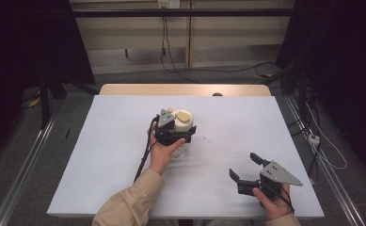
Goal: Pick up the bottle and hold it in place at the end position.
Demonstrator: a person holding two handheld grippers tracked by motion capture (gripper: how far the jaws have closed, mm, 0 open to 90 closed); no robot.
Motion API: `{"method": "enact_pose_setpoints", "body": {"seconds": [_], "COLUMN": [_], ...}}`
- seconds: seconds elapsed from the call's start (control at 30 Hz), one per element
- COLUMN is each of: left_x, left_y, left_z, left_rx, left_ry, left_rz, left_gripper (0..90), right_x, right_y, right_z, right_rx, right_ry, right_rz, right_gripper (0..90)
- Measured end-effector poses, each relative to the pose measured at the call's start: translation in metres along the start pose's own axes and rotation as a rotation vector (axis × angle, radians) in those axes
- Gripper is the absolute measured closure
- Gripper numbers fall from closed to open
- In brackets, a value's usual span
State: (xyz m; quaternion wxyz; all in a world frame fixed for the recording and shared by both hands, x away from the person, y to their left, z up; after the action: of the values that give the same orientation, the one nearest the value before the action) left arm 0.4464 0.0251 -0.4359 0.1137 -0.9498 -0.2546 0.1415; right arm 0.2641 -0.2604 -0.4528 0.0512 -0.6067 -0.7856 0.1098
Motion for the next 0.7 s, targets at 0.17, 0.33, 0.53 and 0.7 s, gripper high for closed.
{"method": "enact_pose_setpoints", "body": {"seconds": [0.17,0.33,0.53,0.7], "left_x": [0.0006,0.0013,0.0014,0.0015], "left_y": [0.0018,0.0028,0.0032,0.0039], "left_z": [0.0008,0.0018,0.0015,0.0013], "left_rx": [-0.005,-0.003,-0.012,-0.019], "left_ry": [0.001,0.001,0.006,0.003], "left_rz": [-0.005,-0.008,-0.016,-0.018], "left_gripper": [6.3,6.4,6.3,6.4], "right_x": [0.0002,0.0,0.0002,0.0006], "right_y": [0.0004,0.0001,0.0002,0.0001], "right_z": [0.0,0.0001,0.0,-0.0001], "right_rx": [0.0,0.0,-0.001,0.0], "right_ry": [0.0,-0.001,-0.003,-0.003], "right_rz": [-0.001,-0.001,-0.002,-0.002], "right_gripper": [5.3,5.3,5.3,5.3]}}
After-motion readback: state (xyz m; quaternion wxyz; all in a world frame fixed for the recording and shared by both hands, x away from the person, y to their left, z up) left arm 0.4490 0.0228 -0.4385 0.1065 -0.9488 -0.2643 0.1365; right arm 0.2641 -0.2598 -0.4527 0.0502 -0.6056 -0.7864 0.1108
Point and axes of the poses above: each handheld gripper's, and its own axes: y roughly forward along the jaws, z roughly out of its underside, x roughly to its left, the point moved 1 cm from there along y, roughly forward along the jaws, and after that the axes turned 14 degrees about z, right-handed, at the moved point
